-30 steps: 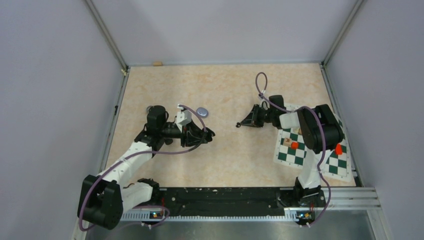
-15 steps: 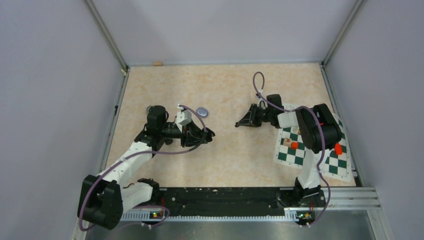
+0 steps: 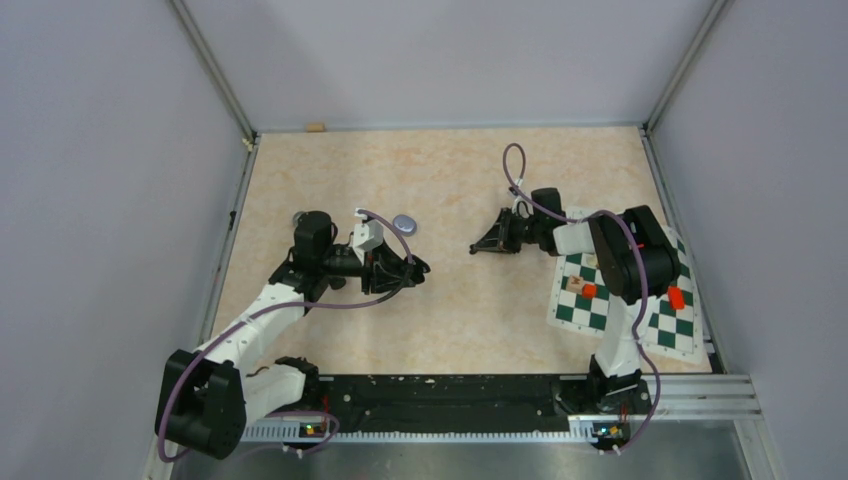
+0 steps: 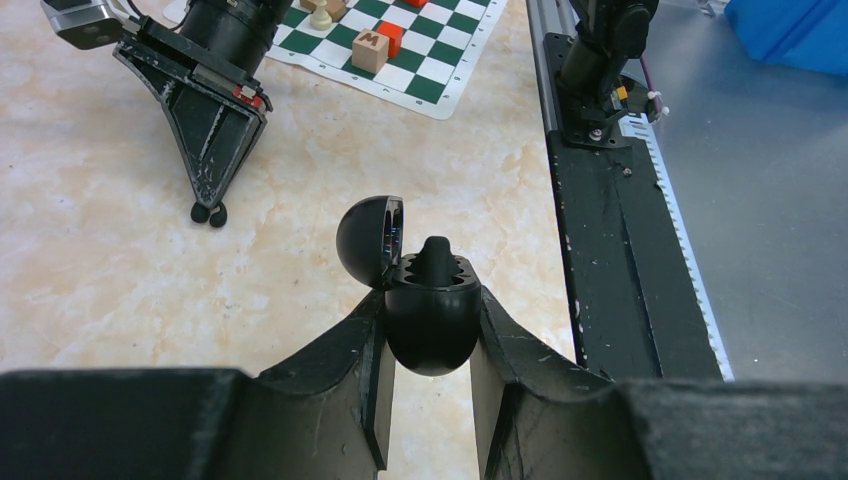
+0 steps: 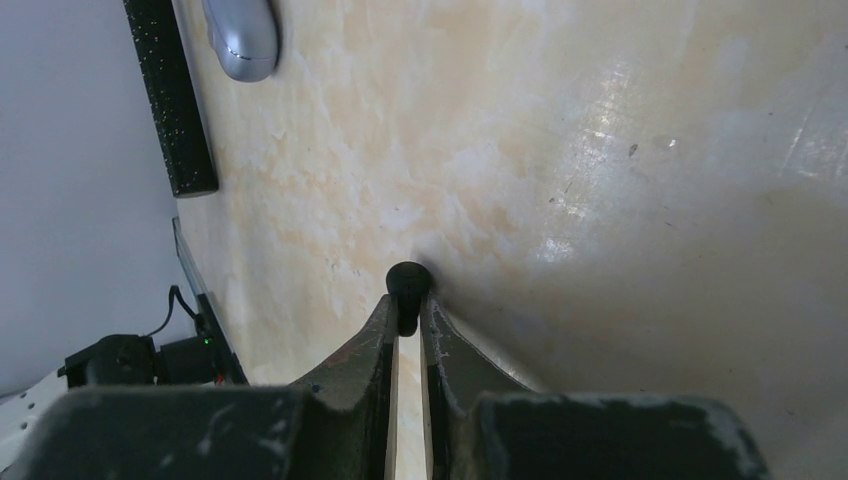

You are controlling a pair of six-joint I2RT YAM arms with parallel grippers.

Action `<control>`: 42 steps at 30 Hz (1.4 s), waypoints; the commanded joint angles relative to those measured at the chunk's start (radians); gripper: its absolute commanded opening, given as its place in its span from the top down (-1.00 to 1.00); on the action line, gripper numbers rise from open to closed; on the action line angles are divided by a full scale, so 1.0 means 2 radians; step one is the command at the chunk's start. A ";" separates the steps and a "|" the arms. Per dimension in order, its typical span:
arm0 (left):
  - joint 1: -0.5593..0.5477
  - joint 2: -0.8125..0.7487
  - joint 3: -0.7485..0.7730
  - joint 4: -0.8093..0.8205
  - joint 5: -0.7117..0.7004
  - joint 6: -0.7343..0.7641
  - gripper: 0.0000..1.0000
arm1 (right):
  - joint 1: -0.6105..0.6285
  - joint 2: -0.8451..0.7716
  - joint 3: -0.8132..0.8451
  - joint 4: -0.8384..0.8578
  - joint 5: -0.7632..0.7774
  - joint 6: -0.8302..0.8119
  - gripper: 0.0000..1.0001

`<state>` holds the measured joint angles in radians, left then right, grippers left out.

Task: Insert the wireless bluetooth earbuds into the charging case
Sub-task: Pick up the earbud from the center of the board.

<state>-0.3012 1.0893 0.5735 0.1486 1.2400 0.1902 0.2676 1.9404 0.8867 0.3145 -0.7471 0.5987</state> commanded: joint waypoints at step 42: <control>-0.001 -0.015 0.012 0.014 -0.004 0.009 1.00 | 0.010 -0.320 0.160 -0.074 -0.082 -0.156 1.00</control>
<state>-0.3012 1.0813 0.5735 0.1490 1.2320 0.1970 0.2771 1.3479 1.1301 0.1219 -0.8948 0.3122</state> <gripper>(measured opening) 0.343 0.044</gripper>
